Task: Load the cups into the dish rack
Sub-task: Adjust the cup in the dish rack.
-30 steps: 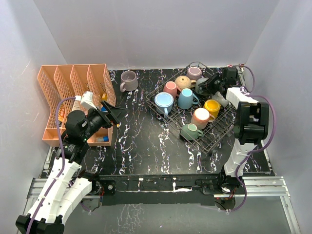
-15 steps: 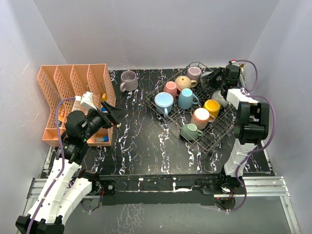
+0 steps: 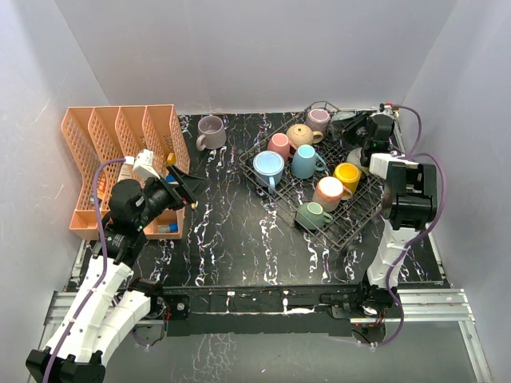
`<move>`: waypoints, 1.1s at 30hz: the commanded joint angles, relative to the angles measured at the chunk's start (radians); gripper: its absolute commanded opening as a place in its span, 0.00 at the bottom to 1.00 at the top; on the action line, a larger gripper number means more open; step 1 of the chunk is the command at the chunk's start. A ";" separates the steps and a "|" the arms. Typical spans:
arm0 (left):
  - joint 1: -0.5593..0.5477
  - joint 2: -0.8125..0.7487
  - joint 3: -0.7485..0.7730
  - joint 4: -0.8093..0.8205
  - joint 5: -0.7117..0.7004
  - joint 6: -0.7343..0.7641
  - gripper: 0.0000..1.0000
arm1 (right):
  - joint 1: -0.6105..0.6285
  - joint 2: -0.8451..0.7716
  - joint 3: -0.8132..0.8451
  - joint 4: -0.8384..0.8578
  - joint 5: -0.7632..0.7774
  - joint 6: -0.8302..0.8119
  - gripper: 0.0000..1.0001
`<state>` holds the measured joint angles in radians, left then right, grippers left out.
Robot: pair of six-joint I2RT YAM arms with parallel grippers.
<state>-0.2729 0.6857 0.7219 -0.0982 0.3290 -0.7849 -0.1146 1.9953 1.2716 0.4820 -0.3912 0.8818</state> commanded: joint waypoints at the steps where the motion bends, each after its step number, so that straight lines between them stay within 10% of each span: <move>1: 0.002 0.008 0.028 0.022 0.017 0.007 0.96 | -0.003 -0.012 -0.033 0.242 -0.027 0.027 0.08; 14: 0.002 0.003 0.022 0.021 0.015 0.011 0.96 | -0.003 -0.027 -0.118 0.204 -0.046 0.016 0.29; 33: 0.003 -0.010 0.020 0.025 0.018 0.009 0.96 | 0.000 -0.126 0.036 -0.316 0.010 -0.301 0.43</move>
<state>-0.2729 0.6907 0.7219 -0.0952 0.3298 -0.7784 -0.1120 1.9251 1.2366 0.2352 -0.4187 0.6624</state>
